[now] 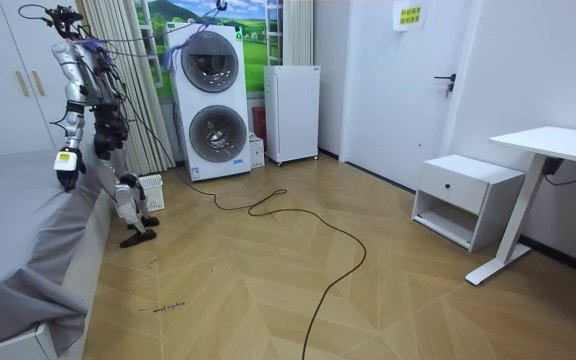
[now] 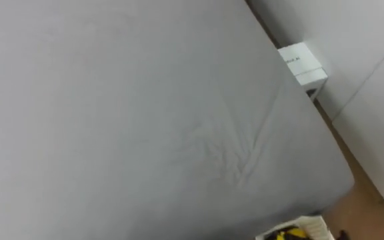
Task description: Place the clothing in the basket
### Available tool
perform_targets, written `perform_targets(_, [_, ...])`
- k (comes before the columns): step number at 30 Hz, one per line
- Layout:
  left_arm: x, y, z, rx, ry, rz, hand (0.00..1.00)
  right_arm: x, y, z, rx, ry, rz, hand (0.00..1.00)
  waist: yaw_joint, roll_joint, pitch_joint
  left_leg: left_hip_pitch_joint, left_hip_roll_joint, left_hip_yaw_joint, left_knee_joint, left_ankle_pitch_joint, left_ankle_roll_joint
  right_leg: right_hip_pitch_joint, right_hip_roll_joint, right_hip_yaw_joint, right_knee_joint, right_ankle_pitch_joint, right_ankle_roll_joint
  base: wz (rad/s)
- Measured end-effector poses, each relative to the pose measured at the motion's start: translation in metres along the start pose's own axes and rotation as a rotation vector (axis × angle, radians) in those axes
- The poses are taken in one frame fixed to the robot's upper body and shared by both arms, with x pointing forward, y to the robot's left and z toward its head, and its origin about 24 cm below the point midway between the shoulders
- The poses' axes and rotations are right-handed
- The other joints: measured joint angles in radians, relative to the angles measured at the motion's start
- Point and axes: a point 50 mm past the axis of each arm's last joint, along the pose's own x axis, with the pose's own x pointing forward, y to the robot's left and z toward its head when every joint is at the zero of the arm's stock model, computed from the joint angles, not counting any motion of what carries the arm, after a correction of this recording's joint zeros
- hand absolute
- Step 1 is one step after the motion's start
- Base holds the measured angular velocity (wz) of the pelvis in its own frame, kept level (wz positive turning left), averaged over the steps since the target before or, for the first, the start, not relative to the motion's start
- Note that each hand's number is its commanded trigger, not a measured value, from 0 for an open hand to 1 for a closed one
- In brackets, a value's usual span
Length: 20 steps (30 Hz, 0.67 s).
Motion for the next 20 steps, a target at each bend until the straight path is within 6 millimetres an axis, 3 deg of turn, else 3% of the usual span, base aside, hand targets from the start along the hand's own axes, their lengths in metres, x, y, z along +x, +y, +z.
perform_targets(3, [-0.001,0.0,0.0,-0.052,-0.018,0.025,0.0,-0.006,0.013,-0.023,-0.016,0.083,0.083,0.0,0.005,-0.03,-0.0032,0.031,-0.001,-0.001,-0.004,0.0,0.0,0.059,-0.009,-0.046,-0.019,-0.01,0.003,0.52])
perform_targets(4, [-0.001,-0.001,0.0,-0.066,-0.02,0.027,0.0,-0.007,0.014,-0.025,-0.017,0.097,0.097,0.0,0.009,-0.03,-0.0062,0.033,-0.002,-0.002,-0.005,0.0,0.0,0.064,-0.01,-0.051,-0.022,-0.01,0.004,0.24])
perform_targets(5, [-0.002,-0.004,0.001,-0.084,-0.024,0.024,0.0,-0.008,0.016,-0.03,-0.031,0.12,0.118,0.0,0.027,-0.034,-0.0049,0.04,-0.003,-0.004,-0.006,0.0,0.0,0.072,-0.013,-0.059,-0.024,-0.01,0.005,0.09])
perform_targets(8, [-0.003,-0.011,0.002,-0.097,-0.031,0.011,0.0,-0.012,0.019,-0.042,-0.124,0.166,0.177,0.0,0.033,-0.04,-0.0054,0.052,-0.016,-0.042,-0.006,0.0,0.0,0.101,-0.023,-0.091,-0.026,-0.021,0.013,0.35])
perform_targets(11, [-0.004,-0.014,0.0,-0.106,-0.031,-0.003,0.0,-0.015,0.023,-0.05,-0.189,0.193,0.223,0.0,0.054,-0.045,-0.0044,0.07,-0.02,-0.05,-0.008,-0.001,0.002,0.125,-0.029,-0.107,-0.028,-0.024,0.017,0.18])
perform_targets(17, [-0.007,-0.017,-0.002,-0.125,-0.052,-0.02,0.0,-0.019,0.025,-0.06,-0.254,0.228,0.243,0.0,0.056,-0.056,-0.0063,0.085,-0.034,-0.11,-0.011,-0.003,0.005,0.158,-0.035,-0.145,-0.027,-0.037,0.023,0.22])
perform_targets(20, [-0.009,-0.022,0.0,-0.127,-0.07,-0.048,0.0,-0.02,0.024,-0.063,-0.256,0.242,0.239,0.0,0.074,-0.054,-0.0065,0.09,-0.034,-0.115,-0.013,-0.005,0.008,0.163,-0.035,-0.147,-0.026,-0.039,0.024,0.04])
